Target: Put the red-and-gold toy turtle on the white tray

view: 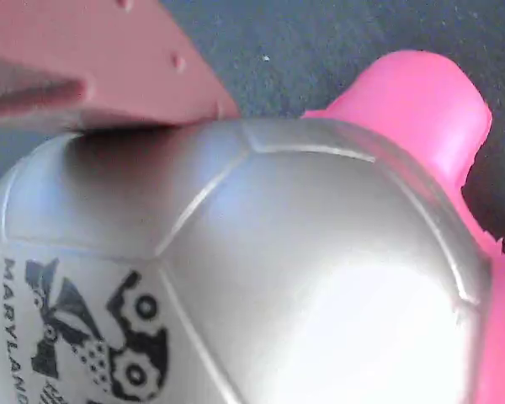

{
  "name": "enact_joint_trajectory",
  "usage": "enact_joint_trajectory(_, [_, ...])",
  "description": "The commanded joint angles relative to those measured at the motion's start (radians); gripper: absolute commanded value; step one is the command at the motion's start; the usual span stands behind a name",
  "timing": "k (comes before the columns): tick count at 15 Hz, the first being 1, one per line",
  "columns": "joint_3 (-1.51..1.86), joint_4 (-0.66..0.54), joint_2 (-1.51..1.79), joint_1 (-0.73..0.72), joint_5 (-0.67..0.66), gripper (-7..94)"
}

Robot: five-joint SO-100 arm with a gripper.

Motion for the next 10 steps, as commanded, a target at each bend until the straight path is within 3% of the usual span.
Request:
enact_joint_trajectory(1, [-0.092, 0.061, 0.121, -0.032, 0.052, 0])
enact_joint_trajectory(6, [-0.374, 0.282, 0.268, -0.060, 0.044, 0])
enact_joint_trajectory(8, [-0.390, 0.296, 0.276, -0.072, 0.060, 0])
enact_joint_trajectory(10, [-0.380, 0.285, 0.284, -0.069, 0.192, 0])
